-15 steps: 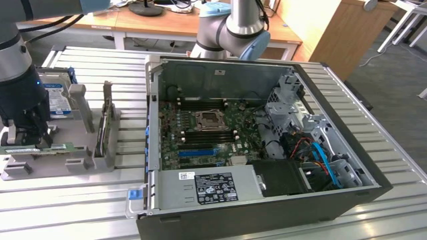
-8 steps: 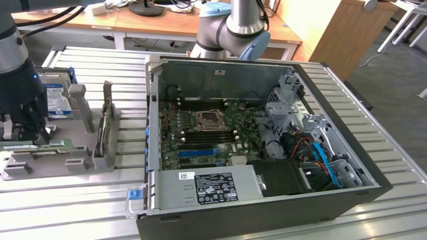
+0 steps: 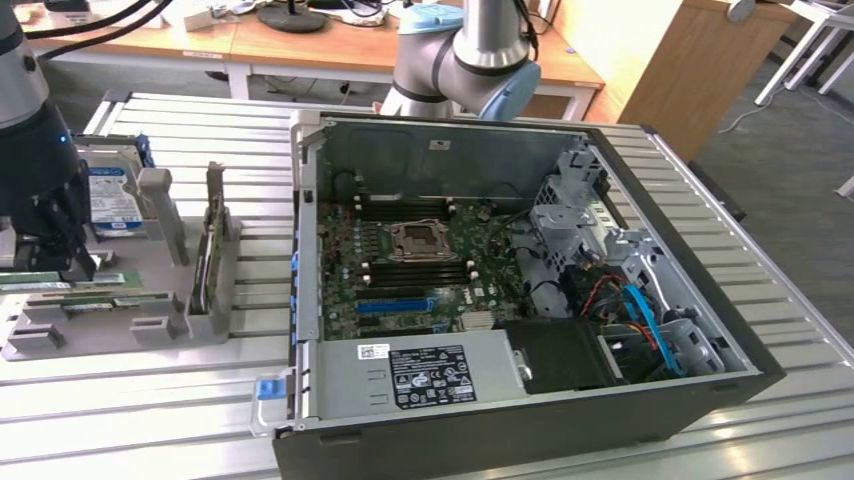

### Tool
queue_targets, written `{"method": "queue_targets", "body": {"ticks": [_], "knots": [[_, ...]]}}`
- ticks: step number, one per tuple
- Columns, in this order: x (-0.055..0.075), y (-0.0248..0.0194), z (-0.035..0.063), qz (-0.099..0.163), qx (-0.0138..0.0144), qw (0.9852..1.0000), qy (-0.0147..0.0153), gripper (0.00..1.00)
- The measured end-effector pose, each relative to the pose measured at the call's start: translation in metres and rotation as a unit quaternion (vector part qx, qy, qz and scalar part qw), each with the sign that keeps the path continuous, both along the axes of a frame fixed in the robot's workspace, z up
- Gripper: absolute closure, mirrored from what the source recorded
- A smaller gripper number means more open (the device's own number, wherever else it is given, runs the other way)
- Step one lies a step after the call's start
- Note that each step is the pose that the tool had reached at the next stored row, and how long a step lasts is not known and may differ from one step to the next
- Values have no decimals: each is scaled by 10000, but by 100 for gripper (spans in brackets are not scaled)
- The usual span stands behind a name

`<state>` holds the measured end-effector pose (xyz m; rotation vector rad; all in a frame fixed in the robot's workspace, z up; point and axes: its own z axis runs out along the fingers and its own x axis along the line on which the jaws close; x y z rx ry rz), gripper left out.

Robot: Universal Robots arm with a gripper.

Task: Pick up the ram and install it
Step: 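Pick up the ram and move it above insertion slot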

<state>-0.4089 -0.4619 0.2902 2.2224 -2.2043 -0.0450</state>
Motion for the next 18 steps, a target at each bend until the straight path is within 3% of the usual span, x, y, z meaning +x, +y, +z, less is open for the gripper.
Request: {"method": "queue_targets", "body": {"ticks": [18], "knots": [[0,0,72,0,-5,10000,0,88]]}}
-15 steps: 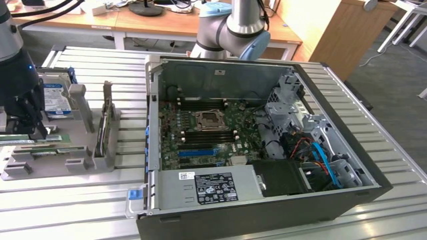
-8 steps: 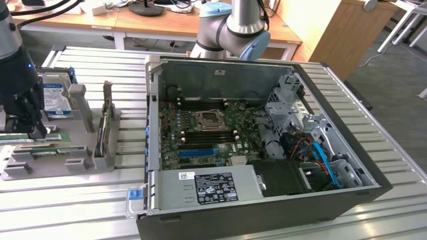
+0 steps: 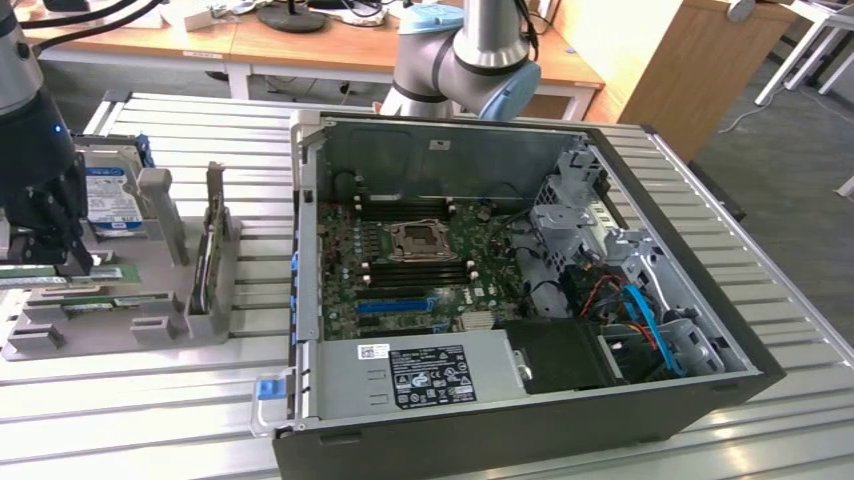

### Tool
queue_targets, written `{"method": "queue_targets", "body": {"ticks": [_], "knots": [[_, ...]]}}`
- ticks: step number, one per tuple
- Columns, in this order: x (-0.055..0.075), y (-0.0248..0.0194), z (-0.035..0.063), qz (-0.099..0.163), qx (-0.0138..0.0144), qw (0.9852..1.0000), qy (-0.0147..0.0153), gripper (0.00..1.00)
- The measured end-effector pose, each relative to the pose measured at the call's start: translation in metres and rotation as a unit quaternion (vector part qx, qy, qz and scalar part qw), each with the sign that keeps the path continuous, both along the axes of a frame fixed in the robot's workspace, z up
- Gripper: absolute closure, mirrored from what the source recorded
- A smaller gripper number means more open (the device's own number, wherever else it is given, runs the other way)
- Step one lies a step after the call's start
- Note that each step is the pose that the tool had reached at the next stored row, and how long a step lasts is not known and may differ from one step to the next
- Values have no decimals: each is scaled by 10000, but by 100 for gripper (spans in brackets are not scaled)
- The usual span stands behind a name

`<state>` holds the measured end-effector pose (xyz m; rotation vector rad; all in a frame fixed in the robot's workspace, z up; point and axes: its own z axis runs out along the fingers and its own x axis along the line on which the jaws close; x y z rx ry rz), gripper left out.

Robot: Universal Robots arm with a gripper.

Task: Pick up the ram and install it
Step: 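Pick up the ram and move it above insertion slot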

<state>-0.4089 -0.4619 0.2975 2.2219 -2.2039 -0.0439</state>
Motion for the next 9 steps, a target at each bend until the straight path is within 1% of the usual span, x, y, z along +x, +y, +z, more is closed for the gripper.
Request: {"method": "queue_targets", "body": {"ticks": [9], "knots": [[0,0,33,0,-1,10000,0,88]]}}
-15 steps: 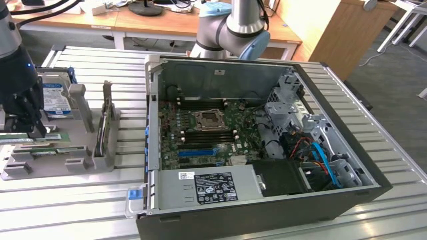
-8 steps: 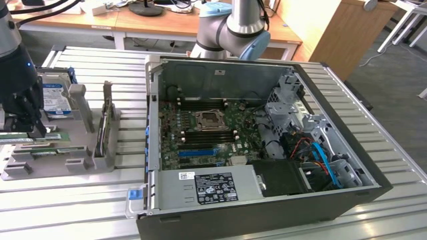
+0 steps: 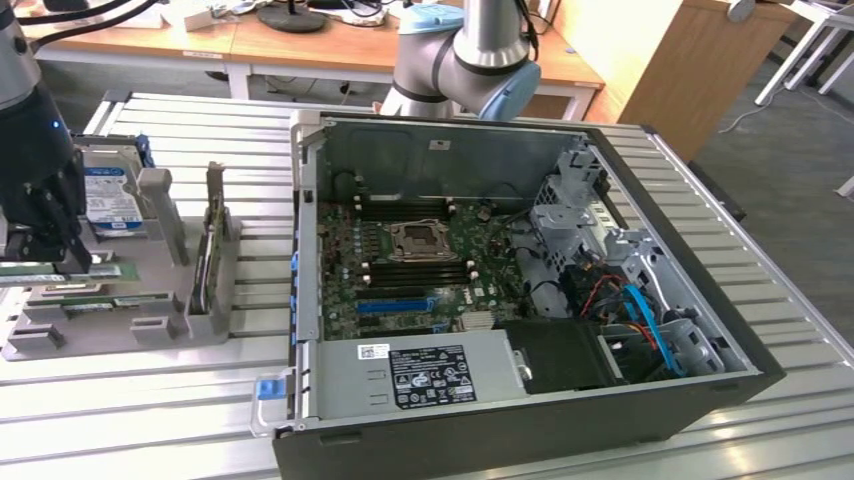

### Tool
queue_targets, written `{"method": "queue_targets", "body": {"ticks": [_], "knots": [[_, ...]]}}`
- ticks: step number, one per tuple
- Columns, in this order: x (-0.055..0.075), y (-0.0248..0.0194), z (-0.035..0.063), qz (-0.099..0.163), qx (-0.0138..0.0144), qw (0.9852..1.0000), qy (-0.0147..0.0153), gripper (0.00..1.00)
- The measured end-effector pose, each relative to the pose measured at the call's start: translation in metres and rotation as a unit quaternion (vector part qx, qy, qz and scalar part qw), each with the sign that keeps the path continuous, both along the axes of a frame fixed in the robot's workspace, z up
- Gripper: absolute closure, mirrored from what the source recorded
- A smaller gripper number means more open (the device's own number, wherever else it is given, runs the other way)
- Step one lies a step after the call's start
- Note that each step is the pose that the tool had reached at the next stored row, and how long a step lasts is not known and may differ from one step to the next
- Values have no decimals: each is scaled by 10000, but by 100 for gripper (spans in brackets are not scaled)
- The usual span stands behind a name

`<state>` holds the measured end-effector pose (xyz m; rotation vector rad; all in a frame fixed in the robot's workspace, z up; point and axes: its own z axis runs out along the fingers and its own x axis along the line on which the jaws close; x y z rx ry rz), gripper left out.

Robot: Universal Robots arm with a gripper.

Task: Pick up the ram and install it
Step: 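Pick up the ram and move it above insertion slot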

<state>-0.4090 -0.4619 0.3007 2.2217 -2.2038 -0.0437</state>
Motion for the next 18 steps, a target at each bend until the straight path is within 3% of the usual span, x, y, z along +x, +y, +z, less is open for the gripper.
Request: {"method": "queue_targets", "body": {"ticks": [18], "knots": [[0,0,222,0,0,10000,0,88]]}}
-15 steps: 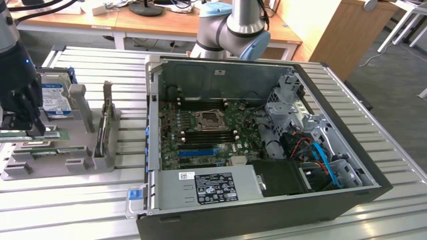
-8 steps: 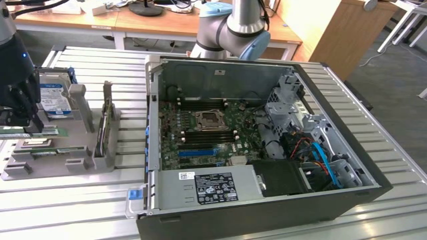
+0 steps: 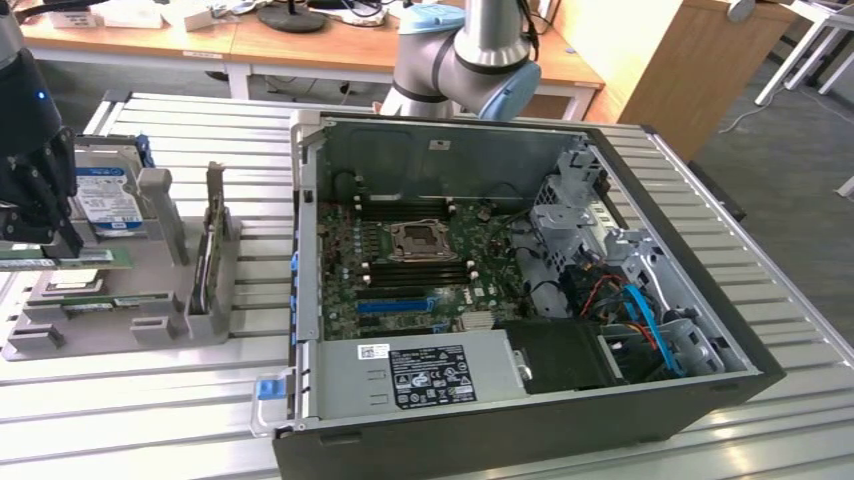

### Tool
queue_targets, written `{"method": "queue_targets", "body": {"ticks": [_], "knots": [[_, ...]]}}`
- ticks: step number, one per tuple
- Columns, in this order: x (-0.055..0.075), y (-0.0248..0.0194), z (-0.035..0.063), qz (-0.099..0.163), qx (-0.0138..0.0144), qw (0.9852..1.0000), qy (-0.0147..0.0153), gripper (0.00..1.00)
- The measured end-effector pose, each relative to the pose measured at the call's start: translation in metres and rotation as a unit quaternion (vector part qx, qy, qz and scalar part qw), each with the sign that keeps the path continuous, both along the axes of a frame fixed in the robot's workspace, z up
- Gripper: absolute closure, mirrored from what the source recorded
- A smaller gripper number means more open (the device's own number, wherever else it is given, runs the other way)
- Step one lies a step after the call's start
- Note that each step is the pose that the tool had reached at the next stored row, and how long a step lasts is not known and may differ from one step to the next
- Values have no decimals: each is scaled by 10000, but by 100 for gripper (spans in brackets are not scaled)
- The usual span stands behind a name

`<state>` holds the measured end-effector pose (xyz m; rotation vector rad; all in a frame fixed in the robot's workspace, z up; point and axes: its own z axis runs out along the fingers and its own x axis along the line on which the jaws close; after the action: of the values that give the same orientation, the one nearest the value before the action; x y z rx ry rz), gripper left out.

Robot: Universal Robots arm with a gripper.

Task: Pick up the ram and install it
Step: 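Pick up the ram and move it above insertion slot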

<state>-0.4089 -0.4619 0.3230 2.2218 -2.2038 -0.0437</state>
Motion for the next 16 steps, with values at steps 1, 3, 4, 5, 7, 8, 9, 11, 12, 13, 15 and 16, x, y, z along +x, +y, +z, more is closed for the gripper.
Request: {"method": "queue_targets", "body": {"ticks": [1,3,4,5,7,8,9,11,12,13,15,16], "knots": [[0,0,11,0,0,10000,0,88],[0,0,30,0,0,10000,0,88],[0,0,38,0,0,10000,0,88],[0,0,47,0,0,10000,0,88],[0,0,64,0,0,10000,0,88],[0,0,71,0,0,10000,0,88],[0,0,79,0,0,10000,0,88],[0,0,93,0,0,10000,0,88],[0,0,99,0,0,10000,0,88],[0,0,105,0,0,10000,0,88],[0,0,118,0,0,10000,0,88],[0,0,124,0,0,10000,0,88]]}}
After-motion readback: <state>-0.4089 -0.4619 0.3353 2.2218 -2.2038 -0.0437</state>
